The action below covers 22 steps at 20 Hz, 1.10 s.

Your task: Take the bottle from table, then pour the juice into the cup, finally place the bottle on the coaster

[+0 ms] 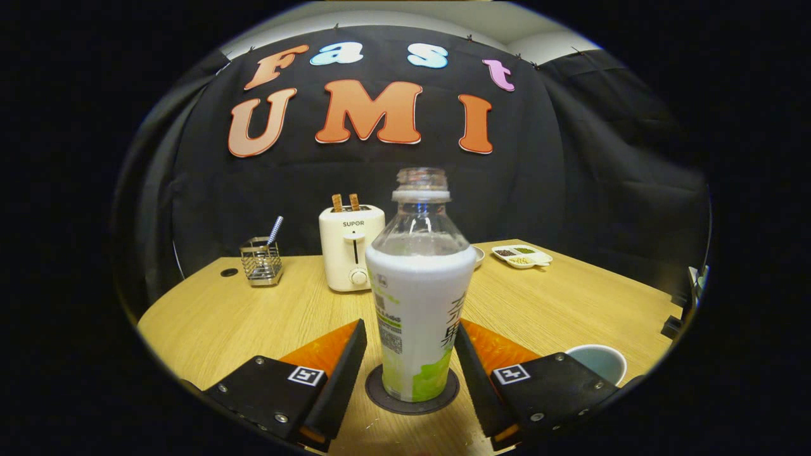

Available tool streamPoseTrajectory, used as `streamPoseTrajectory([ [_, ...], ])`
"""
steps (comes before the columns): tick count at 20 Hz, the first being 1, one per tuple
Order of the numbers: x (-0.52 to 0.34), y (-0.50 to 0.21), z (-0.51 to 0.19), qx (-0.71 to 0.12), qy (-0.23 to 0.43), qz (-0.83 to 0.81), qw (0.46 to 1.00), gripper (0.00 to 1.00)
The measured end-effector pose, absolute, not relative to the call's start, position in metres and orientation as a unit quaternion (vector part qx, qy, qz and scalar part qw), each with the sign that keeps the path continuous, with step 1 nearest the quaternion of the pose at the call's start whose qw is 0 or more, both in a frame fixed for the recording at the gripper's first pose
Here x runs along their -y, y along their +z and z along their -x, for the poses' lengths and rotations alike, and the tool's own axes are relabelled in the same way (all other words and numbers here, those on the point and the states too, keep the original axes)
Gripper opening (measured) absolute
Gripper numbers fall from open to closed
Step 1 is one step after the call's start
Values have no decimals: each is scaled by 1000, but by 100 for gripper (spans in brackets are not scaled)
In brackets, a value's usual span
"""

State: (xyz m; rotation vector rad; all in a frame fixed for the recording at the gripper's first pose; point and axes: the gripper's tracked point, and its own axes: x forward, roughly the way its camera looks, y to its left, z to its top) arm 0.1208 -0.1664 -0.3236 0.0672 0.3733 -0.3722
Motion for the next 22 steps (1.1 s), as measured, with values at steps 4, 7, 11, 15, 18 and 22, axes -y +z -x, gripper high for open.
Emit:
streamPoseTrajectory([
  [4,162,-295,-109,-158,-183,-35,970,93],
  [7,157,-261,-98,-132,-187,-21,973,94],
  [11,136,-204,-83,-90,-167,-8,982,95],
  [15,114,-157,-66,-69,-149,9,986,95],
  [18,94,-119,-56,-44,-129,10,991,95],
  [22,72,-76,-42,-27,-106,19,994,96],
])
